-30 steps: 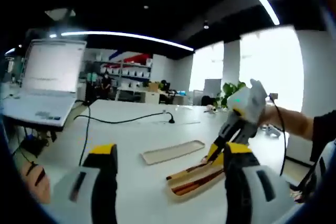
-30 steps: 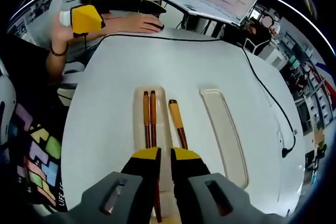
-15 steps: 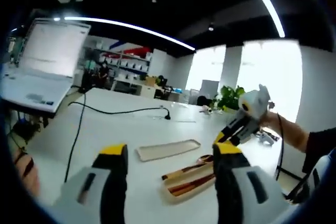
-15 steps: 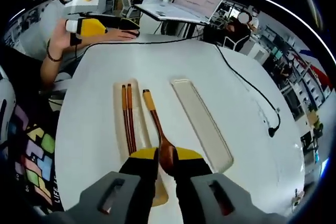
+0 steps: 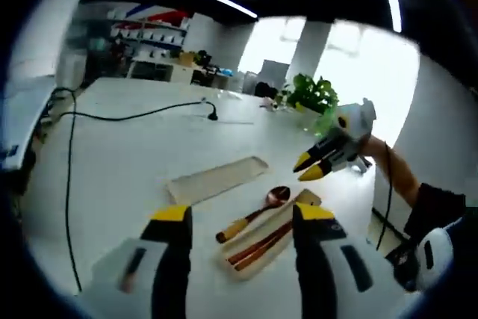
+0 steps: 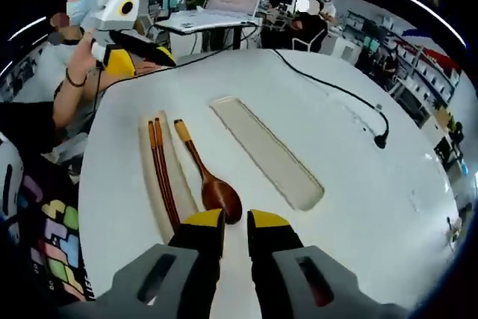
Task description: Arrange the utensils inside the cutlery case until each visible utensil rests in its matching compartment.
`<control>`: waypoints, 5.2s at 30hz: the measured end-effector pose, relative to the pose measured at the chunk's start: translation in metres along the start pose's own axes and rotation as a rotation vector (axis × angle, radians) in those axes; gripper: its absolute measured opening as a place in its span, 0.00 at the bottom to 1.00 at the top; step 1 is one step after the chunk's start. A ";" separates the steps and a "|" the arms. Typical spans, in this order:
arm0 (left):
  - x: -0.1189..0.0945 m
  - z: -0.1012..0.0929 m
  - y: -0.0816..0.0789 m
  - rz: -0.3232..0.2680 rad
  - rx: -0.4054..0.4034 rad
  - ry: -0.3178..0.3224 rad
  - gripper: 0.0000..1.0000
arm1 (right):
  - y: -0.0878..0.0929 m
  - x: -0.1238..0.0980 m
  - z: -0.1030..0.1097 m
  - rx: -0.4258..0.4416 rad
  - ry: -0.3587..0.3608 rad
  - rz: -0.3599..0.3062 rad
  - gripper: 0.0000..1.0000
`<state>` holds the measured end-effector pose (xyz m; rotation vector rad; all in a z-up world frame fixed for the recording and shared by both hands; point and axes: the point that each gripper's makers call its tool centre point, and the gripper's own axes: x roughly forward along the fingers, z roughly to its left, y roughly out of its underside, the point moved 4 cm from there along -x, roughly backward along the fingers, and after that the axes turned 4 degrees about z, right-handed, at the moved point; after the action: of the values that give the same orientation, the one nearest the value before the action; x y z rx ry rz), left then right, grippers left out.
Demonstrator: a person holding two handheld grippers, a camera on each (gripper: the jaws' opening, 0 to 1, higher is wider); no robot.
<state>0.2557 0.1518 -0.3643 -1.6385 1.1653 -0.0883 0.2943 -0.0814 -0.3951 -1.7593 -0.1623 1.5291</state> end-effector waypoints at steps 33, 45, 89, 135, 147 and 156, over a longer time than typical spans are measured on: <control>0.043 0.004 0.027 0.259 -0.242 0.139 0.59 | 0.020 0.033 -0.016 0.449 -0.148 0.054 0.13; 0.049 0.003 0.035 0.308 -0.243 0.144 0.59 | 0.022 0.040 -0.007 0.446 -0.155 0.065 0.12; 0.063 0.006 0.039 0.251 -0.188 0.176 0.50 | -0.002 0.031 0.014 0.106 -0.236 -0.197 0.00; 0.044 -0.024 0.033 0.167 0.167 0.233 0.24 | -0.001 -0.011 0.027 0.061 -0.215 -0.388 0.01; 0.031 -0.029 0.050 0.179 0.424 0.108 0.26 | 0.017 -0.012 0.038 0.166 -0.294 -0.345 0.01; 0.028 -0.024 0.065 0.223 0.491 0.066 0.29 | 0.021 -0.008 0.039 0.209 -0.341 -0.317 0.01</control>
<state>0.2156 0.1180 -0.4172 -1.0772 1.2514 -0.2653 0.2501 -0.0822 -0.4011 -1.2353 -0.4150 1.5358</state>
